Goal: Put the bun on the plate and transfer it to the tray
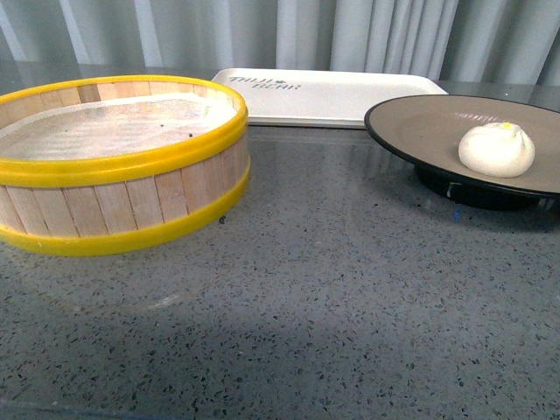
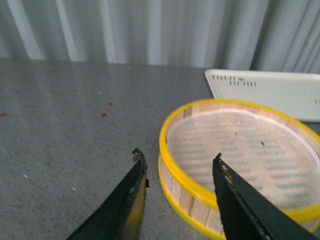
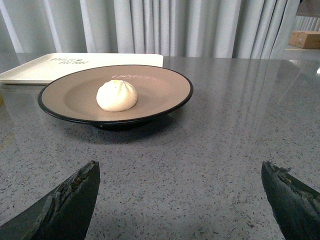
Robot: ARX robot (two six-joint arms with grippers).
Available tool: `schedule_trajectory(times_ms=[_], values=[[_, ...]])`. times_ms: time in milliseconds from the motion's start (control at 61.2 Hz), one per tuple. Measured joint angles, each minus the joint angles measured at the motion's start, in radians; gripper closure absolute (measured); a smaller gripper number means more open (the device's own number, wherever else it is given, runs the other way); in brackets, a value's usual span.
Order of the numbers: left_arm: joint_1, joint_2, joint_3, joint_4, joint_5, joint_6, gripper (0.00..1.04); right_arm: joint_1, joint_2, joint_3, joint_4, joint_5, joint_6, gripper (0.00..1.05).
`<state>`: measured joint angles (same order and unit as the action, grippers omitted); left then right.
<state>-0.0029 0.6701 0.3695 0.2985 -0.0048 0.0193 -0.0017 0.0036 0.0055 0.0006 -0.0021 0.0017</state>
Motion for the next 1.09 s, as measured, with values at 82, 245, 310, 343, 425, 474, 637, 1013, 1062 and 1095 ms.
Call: schedule_trajectory(times_ms=[82, 245, 310, 343, 425, 474, 637, 1013, 1062, 1095], values=[[0.0, -0.03, -0.06, 0.015, 0.005, -0.005, 0.82, 0.0, 0.0, 0.0, 0.0, 0.003, 0.0, 0.08], [0.0, -0.115, -0.155, 0.036, 0.004, -0.017, 1.01, 0.0, 0.0, 0.0, 0.0, 0.001, 0.0, 0.08], [0.001, -0.136, -0.179, 0.036, 0.004, -0.018, 1.01, 0.0, 0.0, 0.0, 0.0, 0.001, 0.0, 0.08], [0.001, -0.144, -0.188, 0.036, 0.005, -0.018, 1.01, 0.0, 0.0, 0.0, 0.0, 0.001, 0.0, 0.08], [0.001, -0.174, -0.216, 0.036, 0.005, -0.018, 1.01, 0.0, 0.0, 0.0, 0.0, 0.002, 0.0, 0.08], [0.001, -0.19, -0.228, 0.035, 0.005, -0.018, 1.01, 0.0, 0.0, 0.0, 0.0, 0.001, 0.0, 0.08], [0.001, -0.246, -0.264, 0.021, 0.004, -0.018, 1.01, 0.0, 0.0, 0.0, 0.0, 0.002, 0.0, 0.08], [0.001, -0.374, -0.322, -0.051, 0.004, -0.019, 1.01, 0.0, 0.0, 0.0, 0.0, 0.001, 0.0, 0.08], [0.001, -0.39, -0.327, -0.061, 0.004, -0.019, 1.01, 0.0, 0.0, 0.0, 0.0, 0.001, 0.0, 0.08], [0.001, -0.397, -0.33, -0.067, 0.004, -0.019, 1.01, 0.0, 0.0, 0.0, 0.0, 0.001, 0.0, 0.08]])
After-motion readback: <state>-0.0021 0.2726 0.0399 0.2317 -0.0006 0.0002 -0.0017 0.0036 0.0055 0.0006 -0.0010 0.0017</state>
